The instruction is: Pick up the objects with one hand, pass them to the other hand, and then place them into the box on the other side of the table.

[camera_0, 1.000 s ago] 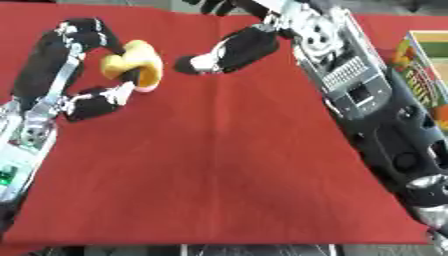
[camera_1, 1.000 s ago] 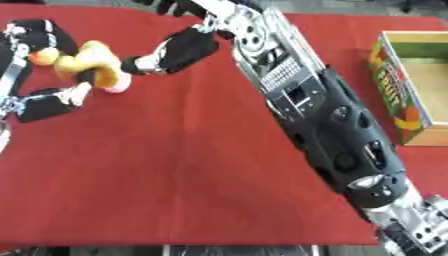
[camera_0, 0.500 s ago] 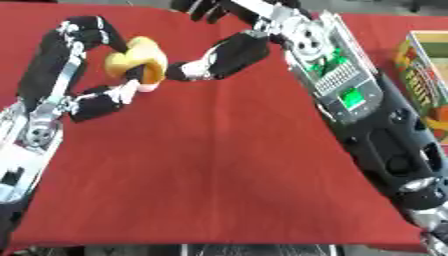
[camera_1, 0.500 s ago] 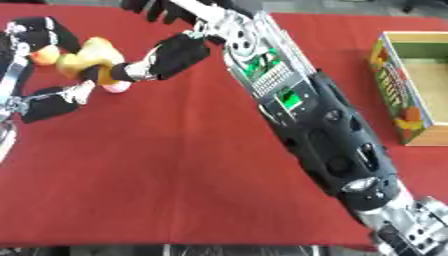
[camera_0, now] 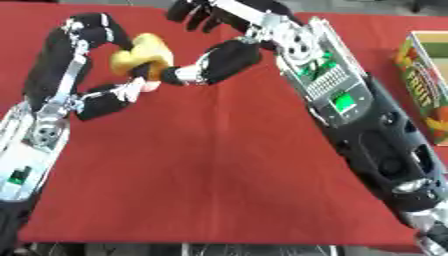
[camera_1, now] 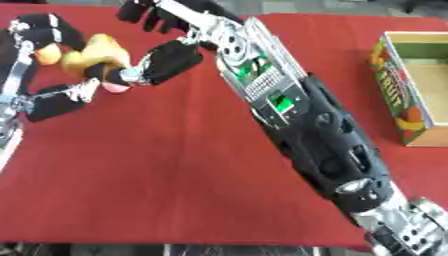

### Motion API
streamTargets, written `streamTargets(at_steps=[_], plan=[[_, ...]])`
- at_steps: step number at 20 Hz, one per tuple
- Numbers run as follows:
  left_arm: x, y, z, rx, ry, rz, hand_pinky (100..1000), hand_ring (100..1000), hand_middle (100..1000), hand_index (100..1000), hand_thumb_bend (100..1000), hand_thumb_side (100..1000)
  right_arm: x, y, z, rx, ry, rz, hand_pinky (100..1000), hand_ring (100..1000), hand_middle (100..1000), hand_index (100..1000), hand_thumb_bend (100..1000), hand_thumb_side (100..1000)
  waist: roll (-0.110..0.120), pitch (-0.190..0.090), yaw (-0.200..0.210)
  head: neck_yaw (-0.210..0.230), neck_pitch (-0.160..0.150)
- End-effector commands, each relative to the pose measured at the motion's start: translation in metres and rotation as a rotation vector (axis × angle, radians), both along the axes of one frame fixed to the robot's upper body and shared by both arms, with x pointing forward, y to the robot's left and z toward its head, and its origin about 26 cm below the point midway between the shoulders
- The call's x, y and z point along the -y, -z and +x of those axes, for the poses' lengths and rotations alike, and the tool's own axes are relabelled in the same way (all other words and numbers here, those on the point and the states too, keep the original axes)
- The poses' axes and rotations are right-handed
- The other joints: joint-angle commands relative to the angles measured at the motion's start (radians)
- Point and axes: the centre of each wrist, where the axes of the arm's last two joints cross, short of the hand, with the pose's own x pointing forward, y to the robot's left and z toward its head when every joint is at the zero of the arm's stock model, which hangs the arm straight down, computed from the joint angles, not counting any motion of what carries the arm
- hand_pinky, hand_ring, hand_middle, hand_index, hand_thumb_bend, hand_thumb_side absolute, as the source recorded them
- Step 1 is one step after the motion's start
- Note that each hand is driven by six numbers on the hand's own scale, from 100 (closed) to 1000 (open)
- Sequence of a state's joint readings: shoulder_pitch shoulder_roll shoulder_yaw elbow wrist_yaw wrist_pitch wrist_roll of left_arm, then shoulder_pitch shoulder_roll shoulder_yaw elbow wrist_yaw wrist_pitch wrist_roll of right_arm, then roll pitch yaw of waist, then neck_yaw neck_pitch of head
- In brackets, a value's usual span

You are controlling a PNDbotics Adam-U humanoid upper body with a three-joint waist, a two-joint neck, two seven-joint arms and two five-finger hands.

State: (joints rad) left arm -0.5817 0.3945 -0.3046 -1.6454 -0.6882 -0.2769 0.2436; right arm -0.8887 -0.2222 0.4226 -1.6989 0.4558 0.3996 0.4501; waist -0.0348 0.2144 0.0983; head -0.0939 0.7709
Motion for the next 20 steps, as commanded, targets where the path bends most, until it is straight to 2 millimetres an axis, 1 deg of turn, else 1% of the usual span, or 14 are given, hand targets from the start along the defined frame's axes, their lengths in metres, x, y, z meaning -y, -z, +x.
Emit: streamTargets(at_steps=[1,6,10,20], plan=[[0.004,-0.011,-0.001,0.042,0.026,-0.007,657,602,493,451,191,100,-0.004,-0.008,-0.001,0.031,-0.003,-0.004,803,790,770,801,597,317,-0.006,-0.017,0.002,-0.001,-0.001],[0.005,-0.011,-0.002,0.044,0.042,-0.018,657,602,493,452,188,100,-0.005,-0.007,0.001,0.034,-0.004,-0.011,805,791,771,802,587,311,-0.006,-0.015,0.002,-0.001,-0.001],[0.009,-0.013,-0.007,0.048,0.094,-0.037,657,602,493,452,186,100,-0.006,-0.009,0.002,0.043,-0.002,-0.018,806,791,771,802,592,308,-0.006,-0.013,0.003,-0.002,-0.001],[0.018,-0.026,-0.018,0.081,0.203,-0.059,657,602,494,452,183,100,-0.008,-0.009,0.004,0.028,-0.029,-0.034,808,789,768,801,571,281,-0.005,-0.01,0.004,-0.002,-0.001]])
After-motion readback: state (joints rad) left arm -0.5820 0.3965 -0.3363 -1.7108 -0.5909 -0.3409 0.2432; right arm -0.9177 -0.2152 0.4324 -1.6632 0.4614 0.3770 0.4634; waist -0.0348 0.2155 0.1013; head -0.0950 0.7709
